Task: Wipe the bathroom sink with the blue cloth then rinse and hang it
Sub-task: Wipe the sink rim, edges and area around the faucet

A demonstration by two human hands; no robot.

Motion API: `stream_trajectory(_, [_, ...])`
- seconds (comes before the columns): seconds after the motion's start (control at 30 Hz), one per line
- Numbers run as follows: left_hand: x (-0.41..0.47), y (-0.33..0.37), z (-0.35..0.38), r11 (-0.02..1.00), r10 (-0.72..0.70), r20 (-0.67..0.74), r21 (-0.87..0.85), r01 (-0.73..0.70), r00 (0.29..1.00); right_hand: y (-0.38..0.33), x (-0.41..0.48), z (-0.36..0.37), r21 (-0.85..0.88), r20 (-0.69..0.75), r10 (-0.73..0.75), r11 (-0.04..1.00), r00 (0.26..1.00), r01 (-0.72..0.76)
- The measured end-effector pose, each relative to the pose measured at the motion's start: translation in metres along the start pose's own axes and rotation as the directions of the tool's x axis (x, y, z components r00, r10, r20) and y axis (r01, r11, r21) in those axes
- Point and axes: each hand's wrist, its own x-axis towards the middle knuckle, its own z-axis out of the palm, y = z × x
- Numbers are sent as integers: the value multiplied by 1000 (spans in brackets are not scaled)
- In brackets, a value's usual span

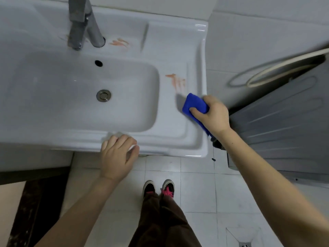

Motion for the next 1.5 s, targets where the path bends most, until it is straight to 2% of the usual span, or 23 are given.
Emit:
stream_trajectory(0.07, [0,2,0,1000,-16,6,-14,16,1000,0,-48,-1,51,101,-22,999,995,17])
stream_trajectory(0.13, [0,2,-1,1000,-17,13,-22,17,1000,2,-71,0,73,134,-21,997,991,11])
stream_trajectory(0.3, [-4,-4,-2,1000,9,38,-23,-8,999,-2,-3,11,13,-22,32,999,999,-32])
stream_trajectory(0.43, [-1,-1,-7,999,-33,82,-38,36,996,-10,7,5,40,-32,87,996,996,-86])
stream_trajectory(0.6, [0,2,-8,994,-56,92,-89,65,994,-2,-75,2,138,112,46,989,993,-61])
stream_trajectory(0.7, [2,1,-4,991,-71,64,-108,78,995,1,-35,2,202,79,11,979,997,-27])
stream_trajectory(0.83, [2,9,1,982,-126,-30,-145,120,992,2,43,2,293,19,104,950,994,-105])
stream_trajectory(0.97, [10,18,6,972,-217,-126,-117,203,968,8,-5,-1,281,96,73,955,993,-97])
stream_trajectory(1.07, [10,17,11,986,-166,-188,-41,161,968,15,-37,2,256,173,-50,967,984,4])
stream_trajectory(1.13, [10,16,16,988,-145,-212,12,151,967,19,-3,4,241,140,-87,969,986,51])
stream_trajectory(1.23, [7,16,23,978,-149,-219,112,177,964,19,81,4,278,66,-38,960,997,18])
stream_trajectory(1.33, [6,22,23,971,-163,-237,132,198,958,21,126,1,306,63,-45,952,997,24])
stream_trajectory(1.5, [8,32,22,961,-238,-234,85,264,943,31,44,4,282,186,-97,958,978,41])
